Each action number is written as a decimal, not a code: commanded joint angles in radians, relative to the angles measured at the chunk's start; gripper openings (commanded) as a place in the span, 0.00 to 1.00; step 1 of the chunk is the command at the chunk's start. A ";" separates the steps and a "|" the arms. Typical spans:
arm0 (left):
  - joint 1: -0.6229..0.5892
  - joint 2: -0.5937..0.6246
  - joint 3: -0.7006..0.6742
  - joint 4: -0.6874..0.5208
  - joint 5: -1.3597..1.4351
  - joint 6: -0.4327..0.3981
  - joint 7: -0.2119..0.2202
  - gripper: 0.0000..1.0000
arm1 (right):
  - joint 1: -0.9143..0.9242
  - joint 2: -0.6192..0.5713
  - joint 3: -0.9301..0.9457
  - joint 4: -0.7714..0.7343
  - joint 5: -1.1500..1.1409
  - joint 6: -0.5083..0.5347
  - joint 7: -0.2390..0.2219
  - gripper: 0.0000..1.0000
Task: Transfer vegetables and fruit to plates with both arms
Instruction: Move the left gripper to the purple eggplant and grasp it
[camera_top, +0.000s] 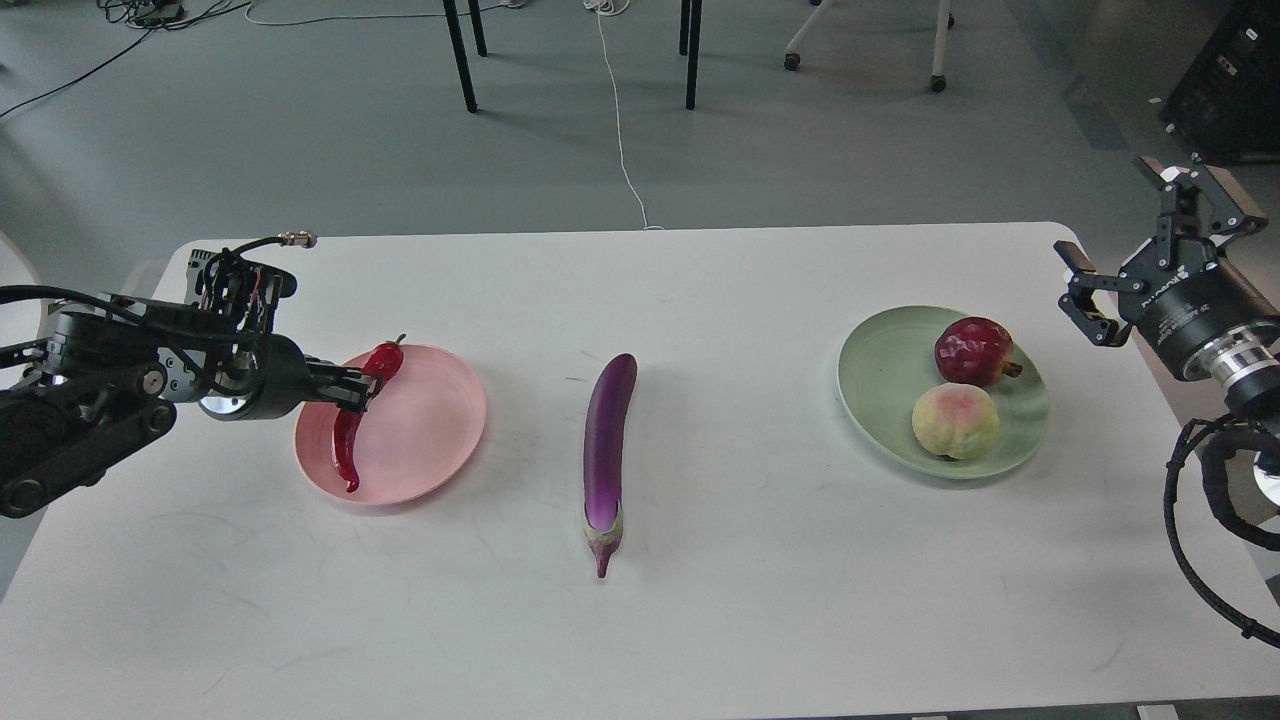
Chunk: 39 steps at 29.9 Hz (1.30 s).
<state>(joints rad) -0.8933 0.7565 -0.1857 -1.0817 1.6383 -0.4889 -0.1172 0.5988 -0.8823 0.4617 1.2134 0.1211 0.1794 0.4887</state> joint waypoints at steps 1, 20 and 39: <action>-0.001 0.000 -0.005 0.000 0.000 0.000 -0.007 1.00 | -0.001 -0.001 0.000 0.001 0.000 0.000 0.000 0.97; -0.061 -0.319 -0.074 -0.173 -0.008 0.007 0.145 1.00 | -0.017 -0.003 0.002 0.001 0.000 0.000 0.000 0.97; -0.049 -0.491 -0.012 0.046 -0.008 0.003 0.148 1.00 | -0.048 -0.009 0.005 0.005 0.000 0.000 0.000 0.97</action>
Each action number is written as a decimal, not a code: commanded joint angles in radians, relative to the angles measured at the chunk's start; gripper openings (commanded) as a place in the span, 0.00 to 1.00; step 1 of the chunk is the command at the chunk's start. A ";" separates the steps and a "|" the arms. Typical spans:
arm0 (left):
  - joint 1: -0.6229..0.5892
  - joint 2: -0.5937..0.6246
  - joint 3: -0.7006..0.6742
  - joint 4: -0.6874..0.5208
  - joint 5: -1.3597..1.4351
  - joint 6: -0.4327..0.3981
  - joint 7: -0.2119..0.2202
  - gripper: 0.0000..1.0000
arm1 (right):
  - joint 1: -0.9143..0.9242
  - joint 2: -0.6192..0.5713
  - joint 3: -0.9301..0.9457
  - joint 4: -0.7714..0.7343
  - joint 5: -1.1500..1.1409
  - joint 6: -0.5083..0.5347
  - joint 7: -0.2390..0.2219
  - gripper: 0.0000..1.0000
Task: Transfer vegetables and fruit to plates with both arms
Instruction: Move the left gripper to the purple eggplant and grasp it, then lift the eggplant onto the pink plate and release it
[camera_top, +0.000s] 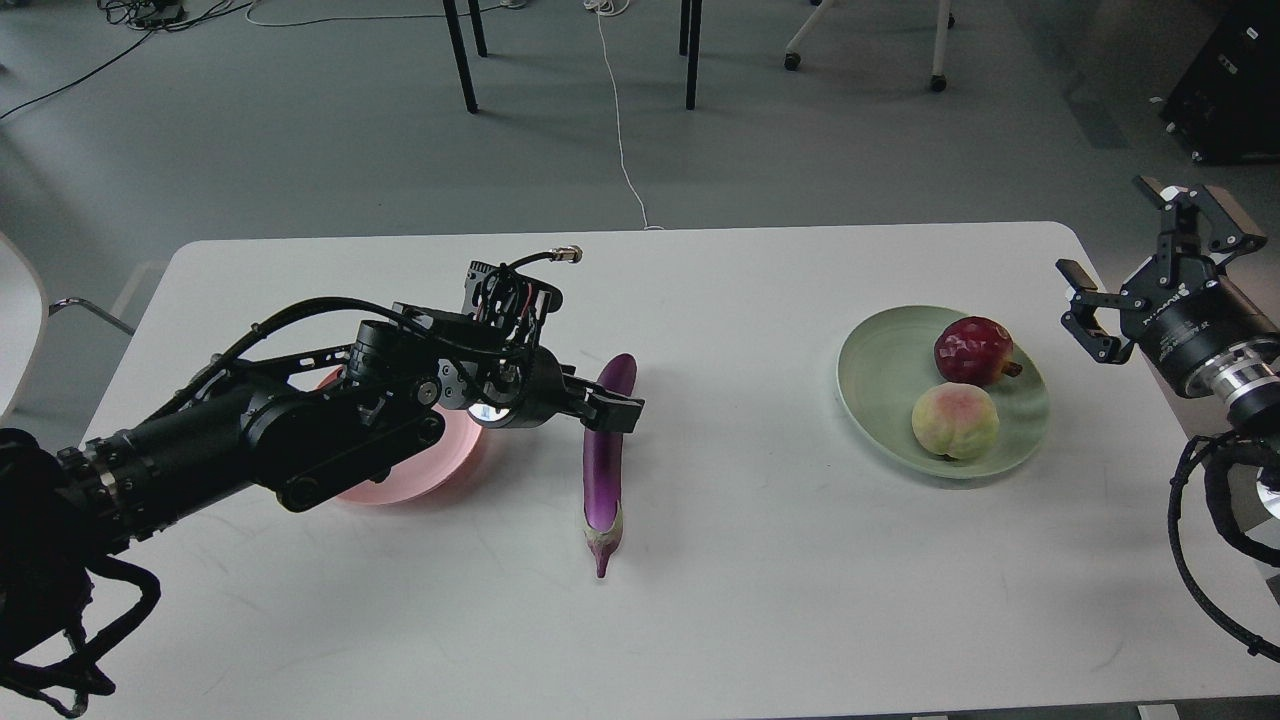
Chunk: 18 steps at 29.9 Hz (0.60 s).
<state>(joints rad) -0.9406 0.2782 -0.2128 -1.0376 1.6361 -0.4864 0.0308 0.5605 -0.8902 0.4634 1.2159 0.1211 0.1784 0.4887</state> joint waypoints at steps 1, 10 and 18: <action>-0.001 -0.019 0.016 0.005 -0.006 -0.001 0.000 1.00 | -0.010 -0.001 0.004 0.002 -0.001 0.000 0.000 0.97; 0.005 -0.045 0.023 0.050 -0.006 -0.002 0.000 1.00 | -0.010 -0.003 0.009 0.002 -0.001 0.001 0.000 0.97; 0.016 -0.056 0.024 0.059 -0.004 -0.002 0.003 0.73 | -0.010 -0.001 0.011 0.001 -0.001 0.000 0.000 0.97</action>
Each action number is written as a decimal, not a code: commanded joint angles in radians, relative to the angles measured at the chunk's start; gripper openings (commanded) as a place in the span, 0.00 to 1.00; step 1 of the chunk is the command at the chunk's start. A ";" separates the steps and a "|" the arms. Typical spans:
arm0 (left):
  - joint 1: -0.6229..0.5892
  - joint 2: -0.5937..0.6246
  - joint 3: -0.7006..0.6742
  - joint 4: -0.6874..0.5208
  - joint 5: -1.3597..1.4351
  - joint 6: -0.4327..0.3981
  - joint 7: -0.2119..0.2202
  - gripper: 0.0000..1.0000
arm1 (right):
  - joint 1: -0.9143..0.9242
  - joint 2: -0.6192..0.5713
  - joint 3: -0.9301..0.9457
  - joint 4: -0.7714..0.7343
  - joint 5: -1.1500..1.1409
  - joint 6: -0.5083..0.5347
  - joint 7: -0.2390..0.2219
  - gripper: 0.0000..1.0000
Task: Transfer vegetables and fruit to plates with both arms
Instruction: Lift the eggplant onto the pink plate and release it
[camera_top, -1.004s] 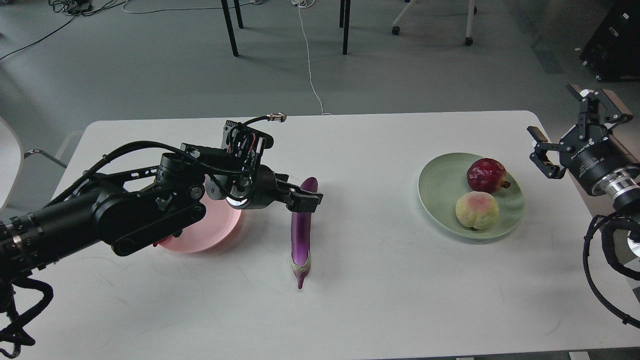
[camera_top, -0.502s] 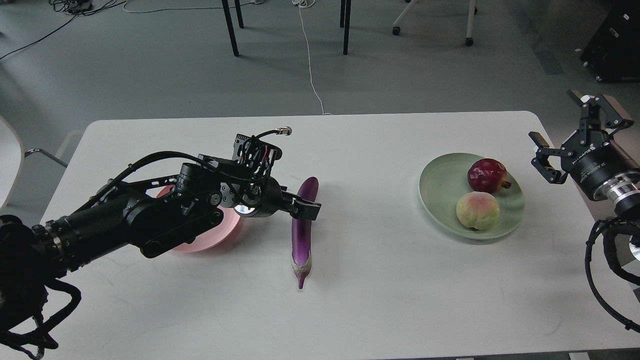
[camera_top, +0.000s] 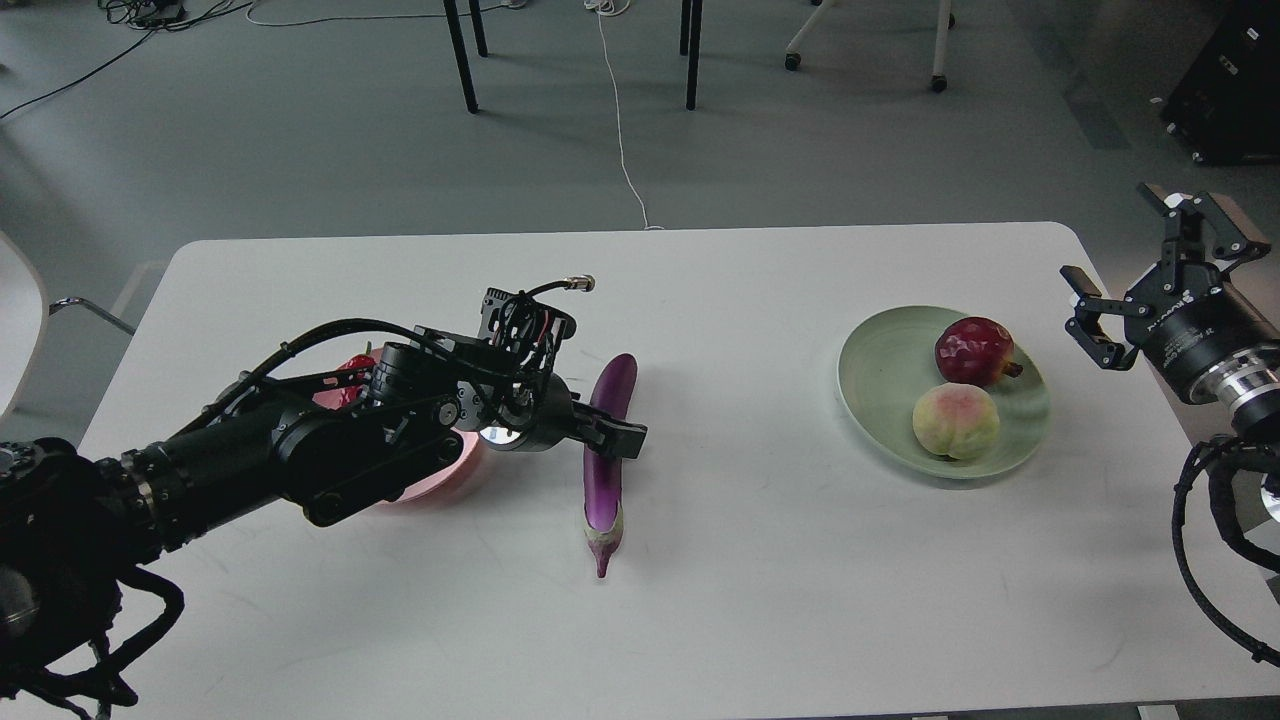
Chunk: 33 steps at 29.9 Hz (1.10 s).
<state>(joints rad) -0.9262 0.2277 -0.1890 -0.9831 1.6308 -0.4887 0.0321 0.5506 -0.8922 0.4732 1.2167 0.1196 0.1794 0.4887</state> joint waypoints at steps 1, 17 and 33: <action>0.001 -0.004 0.000 0.006 0.003 0.000 0.005 0.63 | 0.000 -0.001 0.001 0.000 0.000 0.000 0.000 0.97; -0.065 0.178 -0.006 -0.098 0.000 0.000 0.022 0.14 | 0.000 0.001 -0.002 0.003 0.000 0.000 0.000 0.97; -0.014 0.429 -0.009 -0.132 -0.002 0.000 -0.026 0.21 | 0.000 0.015 -0.007 0.000 -0.008 -0.001 0.000 0.97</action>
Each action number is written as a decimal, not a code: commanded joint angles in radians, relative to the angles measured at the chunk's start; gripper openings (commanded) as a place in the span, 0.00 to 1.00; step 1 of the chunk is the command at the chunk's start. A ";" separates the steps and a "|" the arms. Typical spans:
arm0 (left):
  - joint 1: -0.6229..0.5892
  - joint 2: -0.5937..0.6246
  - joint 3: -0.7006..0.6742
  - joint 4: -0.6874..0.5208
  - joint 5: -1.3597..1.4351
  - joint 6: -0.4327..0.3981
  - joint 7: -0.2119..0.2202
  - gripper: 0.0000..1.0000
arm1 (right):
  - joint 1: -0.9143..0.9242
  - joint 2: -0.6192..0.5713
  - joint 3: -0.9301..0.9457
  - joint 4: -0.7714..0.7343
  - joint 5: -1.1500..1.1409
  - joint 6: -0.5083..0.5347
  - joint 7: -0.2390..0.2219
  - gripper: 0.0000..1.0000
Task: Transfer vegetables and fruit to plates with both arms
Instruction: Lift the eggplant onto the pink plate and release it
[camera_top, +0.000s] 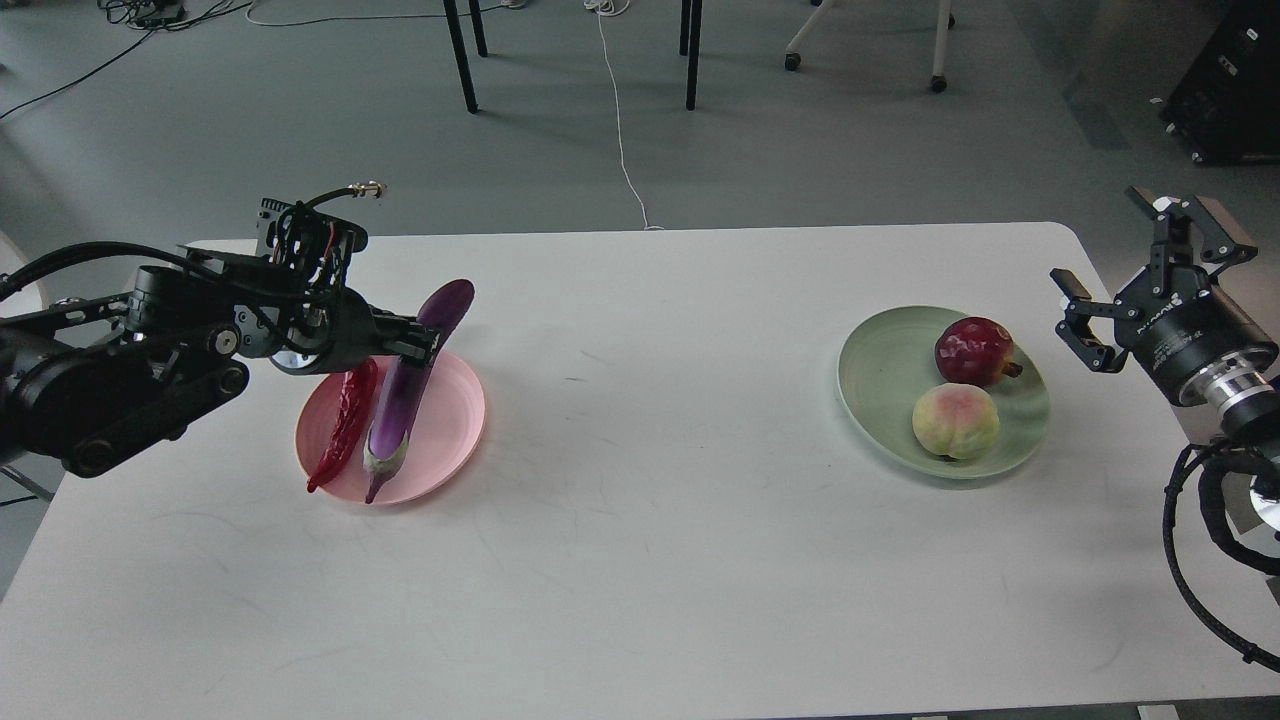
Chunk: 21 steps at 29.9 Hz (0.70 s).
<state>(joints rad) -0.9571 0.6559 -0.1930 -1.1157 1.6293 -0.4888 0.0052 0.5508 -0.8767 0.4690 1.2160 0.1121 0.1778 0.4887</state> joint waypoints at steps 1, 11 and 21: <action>0.017 -0.001 -0.003 0.000 0.000 0.000 0.001 0.22 | 0.000 -0.001 -0.003 0.000 0.000 0.000 0.000 0.97; 0.021 0.008 0.000 -0.001 0.000 0.000 -0.004 0.73 | -0.002 -0.002 -0.004 0.003 0.000 0.000 0.000 0.97; 0.018 0.030 -0.052 -0.009 -0.006 0.000 -0.063 0.97 | 0.001 -0.002 -0.001 0.003 0.000 0.000 0.000 0.97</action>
<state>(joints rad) -0.9361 0.6838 -0.2121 -1.1170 1.6287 -0.4887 -0.0309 0.5502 -0.8791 0.4660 1.2194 0.1120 0.1778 0.4887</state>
